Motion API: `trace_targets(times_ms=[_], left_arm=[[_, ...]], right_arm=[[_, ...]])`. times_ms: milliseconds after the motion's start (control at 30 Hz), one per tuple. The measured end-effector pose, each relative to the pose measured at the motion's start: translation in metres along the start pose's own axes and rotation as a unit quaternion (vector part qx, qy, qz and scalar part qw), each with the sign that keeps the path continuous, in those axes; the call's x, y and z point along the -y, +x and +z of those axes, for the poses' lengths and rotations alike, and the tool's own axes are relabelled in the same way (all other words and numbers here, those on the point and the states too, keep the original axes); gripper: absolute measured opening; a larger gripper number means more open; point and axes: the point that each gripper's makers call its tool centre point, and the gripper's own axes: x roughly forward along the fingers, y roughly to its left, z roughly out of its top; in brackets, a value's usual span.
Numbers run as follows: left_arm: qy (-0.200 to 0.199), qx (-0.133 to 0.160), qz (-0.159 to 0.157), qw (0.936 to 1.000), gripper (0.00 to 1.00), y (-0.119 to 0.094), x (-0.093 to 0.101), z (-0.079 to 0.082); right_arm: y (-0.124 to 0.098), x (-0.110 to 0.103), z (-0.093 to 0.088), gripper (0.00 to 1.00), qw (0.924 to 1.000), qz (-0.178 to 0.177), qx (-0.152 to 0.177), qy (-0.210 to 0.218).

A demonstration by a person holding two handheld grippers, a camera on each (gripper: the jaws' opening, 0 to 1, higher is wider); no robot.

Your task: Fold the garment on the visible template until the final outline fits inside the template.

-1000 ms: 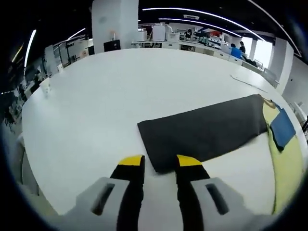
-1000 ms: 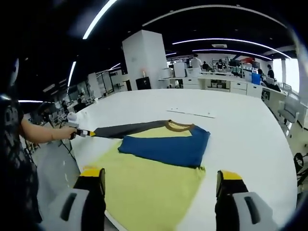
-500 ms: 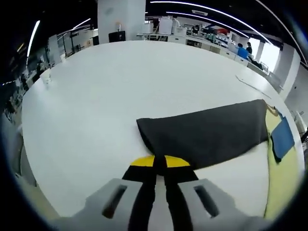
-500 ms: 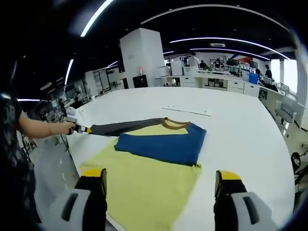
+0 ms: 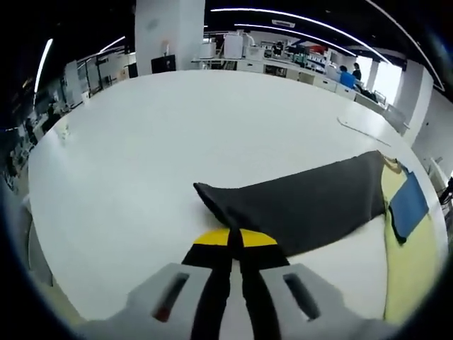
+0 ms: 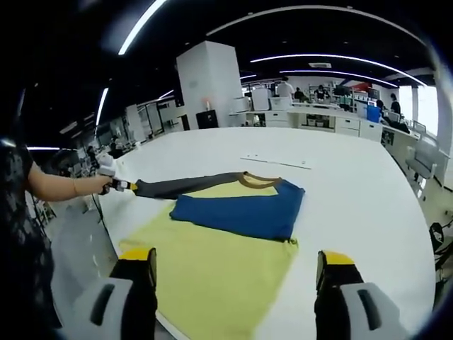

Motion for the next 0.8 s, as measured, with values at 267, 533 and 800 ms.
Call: trace_targets(times_ms=[267, 533, 800], left_arm=[[0.028, 0.031, -0.028, 0.9988, 0.0, -0.004, 0.026, 0.029], [0.044, 0.055, -0.053, 0.9961, 0.0, -0.008, 0.054, 0.054], [0.044, 0.068, -0.085, 0.9931, 0.0, -0.012, 0.083, 0.072]], right_arm=[[-0.002, -0.003, -0.001, 0.94, 1.0, 0.004, -0.002, -0.003], [-0.001, -0.007, -0.001, 0.94, 0.9999, 0.01, -0.001, -0.002], [0.0, -0.008, -0.003, 0.94, 0.9998, 0.017, -0.006, -0.007]])
